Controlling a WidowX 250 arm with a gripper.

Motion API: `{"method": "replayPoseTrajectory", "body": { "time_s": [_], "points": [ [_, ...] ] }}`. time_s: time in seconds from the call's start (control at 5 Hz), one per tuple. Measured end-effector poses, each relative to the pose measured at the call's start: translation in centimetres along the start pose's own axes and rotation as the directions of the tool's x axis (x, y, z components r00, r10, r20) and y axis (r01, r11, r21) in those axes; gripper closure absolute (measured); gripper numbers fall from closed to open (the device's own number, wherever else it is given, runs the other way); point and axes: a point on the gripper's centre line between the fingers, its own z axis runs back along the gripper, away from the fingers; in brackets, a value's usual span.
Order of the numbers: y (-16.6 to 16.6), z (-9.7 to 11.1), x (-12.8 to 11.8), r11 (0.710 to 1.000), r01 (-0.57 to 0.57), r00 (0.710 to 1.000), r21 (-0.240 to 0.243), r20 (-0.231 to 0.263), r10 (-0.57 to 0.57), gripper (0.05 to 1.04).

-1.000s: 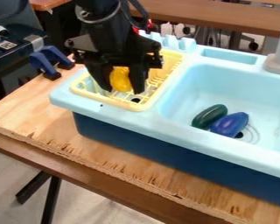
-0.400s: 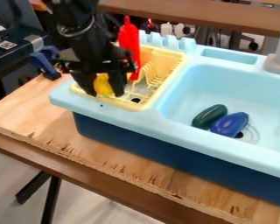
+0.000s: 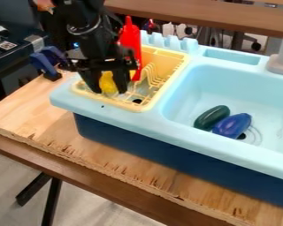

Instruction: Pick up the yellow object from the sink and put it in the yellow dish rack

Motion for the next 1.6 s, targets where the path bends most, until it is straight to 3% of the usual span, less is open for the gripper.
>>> {"method": "replayPoseTrajectory", "body": {
  "time_s": [0.4,0.8,1.0,1.2,1.6],
  "points": [
    [-0.4,-2.0,1.2,0.999,0.008,1.000,-0.035,-0.011,-0.008,0.420],
    [-1.7,-3.0,0.8,0.998,0.028,0.999,-0.047,-0.036,-0.030,0.421],
    [-2.0,-3.2,0.8,0.997,0.047,0.998,-0.059,-0.035,-0.049,0.355],
    [-3.1,-3.6,0.6,0.995,0.068,0.997,-0.075,-0.035,-0.071,0.093],
    [-4.0,-2.6,0.7,0.992,0.101,0.995,-0.076,-0.005,-0.101,0.081]
  ]
}}
